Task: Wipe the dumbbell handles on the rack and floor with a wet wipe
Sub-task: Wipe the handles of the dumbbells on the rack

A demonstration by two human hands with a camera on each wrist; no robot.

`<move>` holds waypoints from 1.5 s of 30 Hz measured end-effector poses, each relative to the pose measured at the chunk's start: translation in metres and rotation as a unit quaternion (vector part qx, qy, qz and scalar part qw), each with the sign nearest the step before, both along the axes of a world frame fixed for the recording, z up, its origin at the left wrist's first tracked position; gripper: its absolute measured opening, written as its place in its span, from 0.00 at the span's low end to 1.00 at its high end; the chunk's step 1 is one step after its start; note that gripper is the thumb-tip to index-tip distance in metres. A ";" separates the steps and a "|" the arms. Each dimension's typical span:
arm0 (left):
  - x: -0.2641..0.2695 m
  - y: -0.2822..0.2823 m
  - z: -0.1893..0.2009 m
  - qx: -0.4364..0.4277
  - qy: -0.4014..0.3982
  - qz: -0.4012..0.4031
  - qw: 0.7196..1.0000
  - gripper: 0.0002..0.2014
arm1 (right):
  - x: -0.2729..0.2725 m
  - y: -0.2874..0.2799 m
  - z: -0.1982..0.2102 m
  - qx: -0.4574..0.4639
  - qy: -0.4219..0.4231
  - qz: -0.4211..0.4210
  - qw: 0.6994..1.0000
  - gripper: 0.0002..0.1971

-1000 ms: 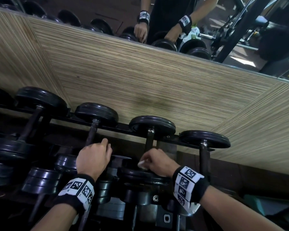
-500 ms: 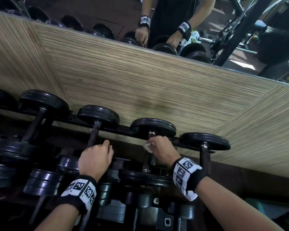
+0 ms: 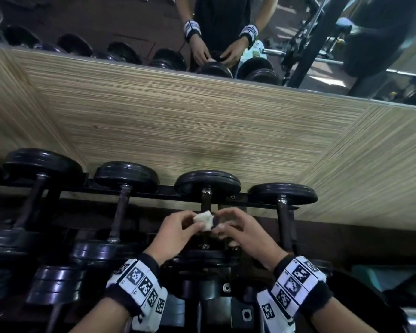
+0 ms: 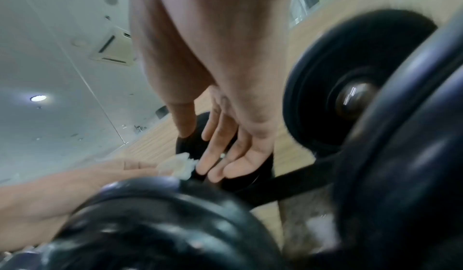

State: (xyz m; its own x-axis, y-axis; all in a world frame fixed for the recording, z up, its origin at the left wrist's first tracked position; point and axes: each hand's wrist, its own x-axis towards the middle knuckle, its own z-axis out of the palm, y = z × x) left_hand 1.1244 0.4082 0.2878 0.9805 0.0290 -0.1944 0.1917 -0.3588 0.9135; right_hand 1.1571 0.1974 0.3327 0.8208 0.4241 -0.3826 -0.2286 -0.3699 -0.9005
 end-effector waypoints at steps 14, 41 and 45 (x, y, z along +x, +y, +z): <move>0.062 0.003 -0.016 0.131 0.029 -0.121 0.984 0.17 | -0.029 -0.099 -0.002 -0.423 -0.231 -0.189 0.856 0.07; 0.067 0.012 -0.011 -0.070 0.094 -0.087 0.989 0.09 | -0.029 -0.096 -0.001 -0.418 -0.216 -0.224 0.854 0.06; 0.068 0.011 -0.012 -0.101 0.082 -0.080 0.988 0.07 | -0.029 -0.097 -0.001 -0.419 -0.214 -0.227 0.853 0.07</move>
